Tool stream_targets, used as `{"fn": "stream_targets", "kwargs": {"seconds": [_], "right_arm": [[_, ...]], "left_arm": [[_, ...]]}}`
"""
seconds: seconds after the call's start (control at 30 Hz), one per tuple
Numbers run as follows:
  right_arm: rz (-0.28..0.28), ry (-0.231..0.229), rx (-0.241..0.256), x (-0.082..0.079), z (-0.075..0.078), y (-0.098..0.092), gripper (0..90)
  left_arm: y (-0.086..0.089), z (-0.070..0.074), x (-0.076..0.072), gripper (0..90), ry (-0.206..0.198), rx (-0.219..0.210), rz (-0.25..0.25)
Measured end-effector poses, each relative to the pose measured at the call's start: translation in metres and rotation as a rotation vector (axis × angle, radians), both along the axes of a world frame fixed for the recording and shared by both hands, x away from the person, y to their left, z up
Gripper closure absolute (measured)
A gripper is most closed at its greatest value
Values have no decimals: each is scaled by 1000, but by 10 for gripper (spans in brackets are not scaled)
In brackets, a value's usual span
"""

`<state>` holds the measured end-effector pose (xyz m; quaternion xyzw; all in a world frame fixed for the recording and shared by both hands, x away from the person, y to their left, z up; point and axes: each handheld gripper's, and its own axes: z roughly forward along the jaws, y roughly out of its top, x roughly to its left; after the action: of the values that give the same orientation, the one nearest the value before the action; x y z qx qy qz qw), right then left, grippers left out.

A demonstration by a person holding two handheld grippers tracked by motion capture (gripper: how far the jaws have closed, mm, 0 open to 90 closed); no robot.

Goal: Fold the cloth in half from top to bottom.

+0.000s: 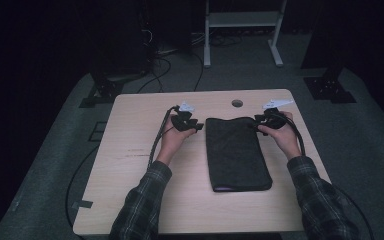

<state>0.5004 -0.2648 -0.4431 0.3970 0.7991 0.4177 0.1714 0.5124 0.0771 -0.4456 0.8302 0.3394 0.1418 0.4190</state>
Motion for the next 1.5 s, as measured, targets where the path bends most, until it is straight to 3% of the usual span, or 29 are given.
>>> {"fn": "stream_targets", "kwargs": {"seconds": [0.07,0.23,0.4,0.63,0.77,1.03,1.27,1.4,1.5], "right_arm": [[-7,21,-28,7,-5,1,416],[-28,11,-19,18,-11,2,417],[-76,34,-35,24,-23,-1,426],[-104,23,-18,28,-27,-3,421],[-102,45,-24,31,-35,-2,416],[-68,38,-49,34,-39,2,417],[2,67,-69,37,-35,7,628],[1,94,-49,34,-34,9,770],[-22,112,-38,32,-33,11,812]], "left_arm": [[-5,-4,6,590,-1,7,1],[-16,-13,16,544,9,-13,17],[-26,-18,24,537,2,2,30],[-31,-28,33,548,5,76,63],[-34,-29,33,535,8,96,79],[-35,-29,34,685,49,60,45],[-37,-28,34,800,78,47,37],[-38,-27,33,835,85,44,48],[-37,-27,33,843,94,38,54]]}}
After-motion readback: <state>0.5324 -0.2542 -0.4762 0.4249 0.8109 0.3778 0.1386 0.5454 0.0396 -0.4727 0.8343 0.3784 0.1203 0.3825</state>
